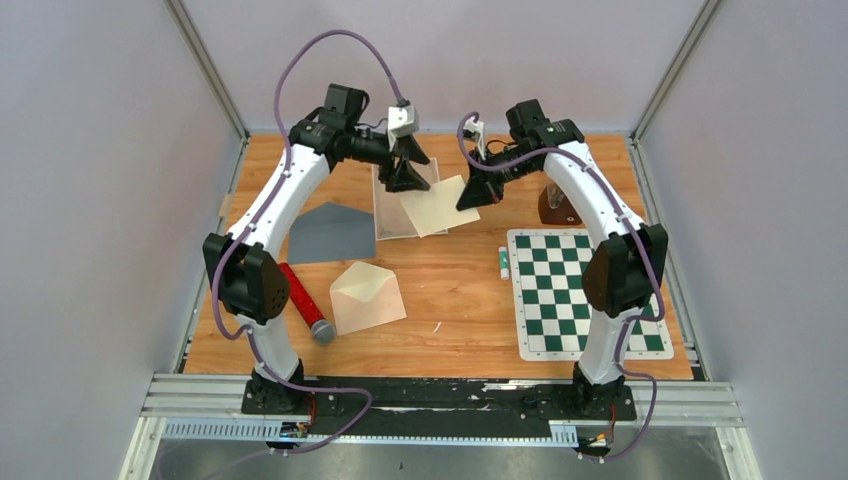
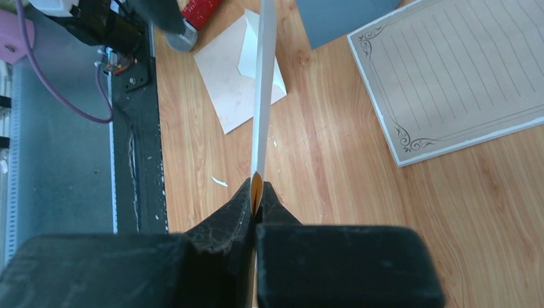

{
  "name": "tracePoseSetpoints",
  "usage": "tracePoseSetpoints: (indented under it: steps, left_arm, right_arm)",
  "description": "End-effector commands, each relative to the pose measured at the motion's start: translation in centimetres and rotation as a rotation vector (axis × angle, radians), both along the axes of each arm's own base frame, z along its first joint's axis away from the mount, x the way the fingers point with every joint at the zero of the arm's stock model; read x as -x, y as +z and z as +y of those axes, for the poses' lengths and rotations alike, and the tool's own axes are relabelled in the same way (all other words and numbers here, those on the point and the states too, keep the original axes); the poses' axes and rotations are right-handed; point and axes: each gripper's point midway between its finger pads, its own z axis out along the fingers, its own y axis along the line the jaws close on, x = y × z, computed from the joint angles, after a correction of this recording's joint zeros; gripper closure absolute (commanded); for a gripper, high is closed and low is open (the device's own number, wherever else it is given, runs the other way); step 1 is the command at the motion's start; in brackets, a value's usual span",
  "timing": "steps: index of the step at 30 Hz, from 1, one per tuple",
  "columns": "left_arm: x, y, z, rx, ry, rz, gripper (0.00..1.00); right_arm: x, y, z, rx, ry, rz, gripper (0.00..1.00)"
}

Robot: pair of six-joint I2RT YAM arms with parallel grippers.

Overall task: Place the letter into the envelope and seal it
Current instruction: Fold the letter.

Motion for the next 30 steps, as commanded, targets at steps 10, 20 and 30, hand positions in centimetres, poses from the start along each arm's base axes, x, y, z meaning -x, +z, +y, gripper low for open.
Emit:
tracePoseSetpoints:
  steps: [10, 20, 30]
  left_arm:
    - [4.0, -3.3, -1.7, -0.09, -0.141, 0.083, 0.55]
    - [2.6, -1.2, -2.5, -0.019, -0.047, 0.103, 0.95]
    - [-1.9, 9.1, -1.5, 0.501, 0.086, 0.413, 1.0]
  right_arm:
    - [-0.5, 1.5, 0.3, 0.029, 0.047, -0.139, 1.0]
    - [-2.5, 4.2, -0.7, -0.034, -0.081, -0.105, 0.57]
    - [-5.6, 12.8, -3.8, -0.414, -0.259, 0.111, 0.24]
